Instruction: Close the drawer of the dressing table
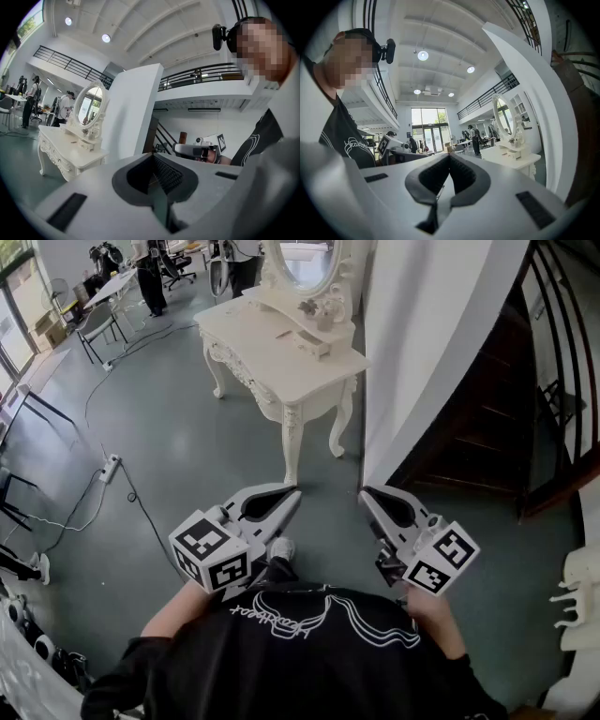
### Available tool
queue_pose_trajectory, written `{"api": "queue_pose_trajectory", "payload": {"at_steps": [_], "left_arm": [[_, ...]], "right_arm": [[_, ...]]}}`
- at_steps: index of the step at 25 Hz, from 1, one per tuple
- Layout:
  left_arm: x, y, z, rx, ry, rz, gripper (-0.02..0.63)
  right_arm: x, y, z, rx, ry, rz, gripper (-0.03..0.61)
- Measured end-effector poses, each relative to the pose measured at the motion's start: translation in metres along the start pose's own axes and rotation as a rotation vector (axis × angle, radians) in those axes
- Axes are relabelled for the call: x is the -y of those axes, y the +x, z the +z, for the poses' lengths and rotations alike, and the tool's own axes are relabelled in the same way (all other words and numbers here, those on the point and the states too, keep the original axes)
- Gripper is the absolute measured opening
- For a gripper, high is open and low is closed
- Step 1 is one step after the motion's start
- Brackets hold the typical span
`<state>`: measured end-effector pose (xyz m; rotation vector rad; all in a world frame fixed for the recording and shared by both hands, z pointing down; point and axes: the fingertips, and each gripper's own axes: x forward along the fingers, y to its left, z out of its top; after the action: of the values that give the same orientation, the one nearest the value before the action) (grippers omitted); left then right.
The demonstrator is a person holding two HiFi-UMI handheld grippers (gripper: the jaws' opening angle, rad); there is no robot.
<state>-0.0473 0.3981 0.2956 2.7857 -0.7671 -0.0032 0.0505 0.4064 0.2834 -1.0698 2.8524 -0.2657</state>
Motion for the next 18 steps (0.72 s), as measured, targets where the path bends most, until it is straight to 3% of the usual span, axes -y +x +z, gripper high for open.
{"api": "queue_pose_trajectory", "payload": {"at_steps": [5,11,18], "left_arm": [[0.002,-0.001,0.002,0.001,0.026,0.01,0.005],[-0.004,-0.009,0.015,0.063,0.048,0.049,0.01],[-0.018,-0.005,0.018,0.06,0.045,0.089,0.163]], "right_arm": [[-0.001,-0.002,0.001,-0.005,0.0,-0.005,0.005],[0.001,-0.004,0.003,-0.003,-0.007,-0.014,0.005],[0.011,-0.003,0.006,0.002,-0.009,-0.008,0.005]]}}
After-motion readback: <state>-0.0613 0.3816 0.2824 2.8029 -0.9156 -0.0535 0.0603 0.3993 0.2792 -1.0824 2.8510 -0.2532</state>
